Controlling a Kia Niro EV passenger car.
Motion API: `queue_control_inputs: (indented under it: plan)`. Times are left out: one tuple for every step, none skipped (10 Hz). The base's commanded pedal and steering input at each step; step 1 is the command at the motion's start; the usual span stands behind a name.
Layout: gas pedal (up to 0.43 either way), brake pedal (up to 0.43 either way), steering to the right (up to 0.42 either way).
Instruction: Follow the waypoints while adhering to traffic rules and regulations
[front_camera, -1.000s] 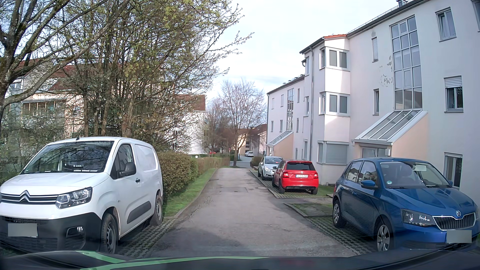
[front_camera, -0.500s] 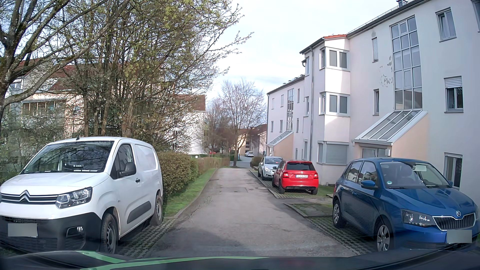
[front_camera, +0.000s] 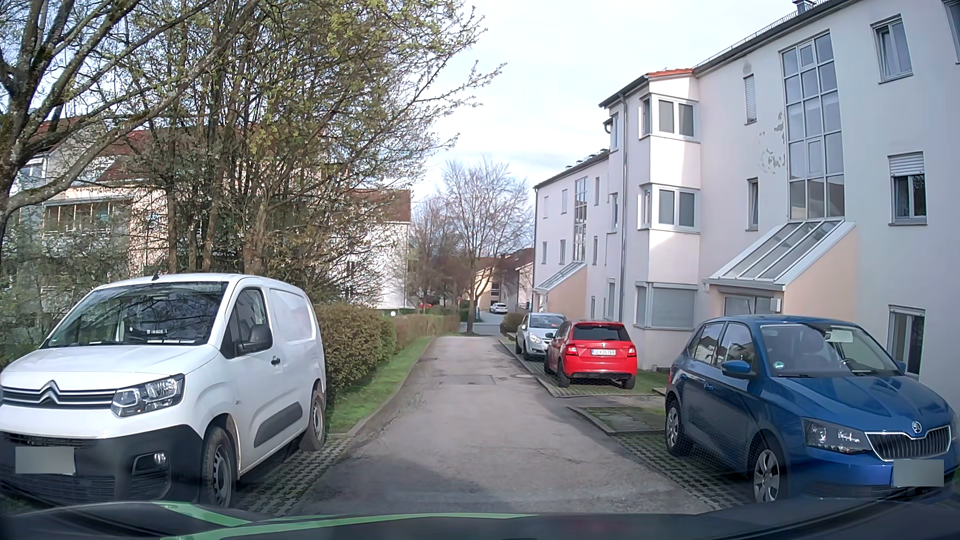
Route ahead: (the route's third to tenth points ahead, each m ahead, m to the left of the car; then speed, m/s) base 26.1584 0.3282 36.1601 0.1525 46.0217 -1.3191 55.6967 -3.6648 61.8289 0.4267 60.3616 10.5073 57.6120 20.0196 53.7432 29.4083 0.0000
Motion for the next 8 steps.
queue_control_inputs:
  plan:
    - [0.000,0.689,0.006]
    - [0.000,0.689,0.006]
    - [0.000,0.689,0.006]
    - [0.000,0.689,0.006]
    - [0.000,0.689,0.006]
    - [0.000,0.689,0.006]
    - [0.000,0.689,0.006]
    - [0.000,0.689,0.006]
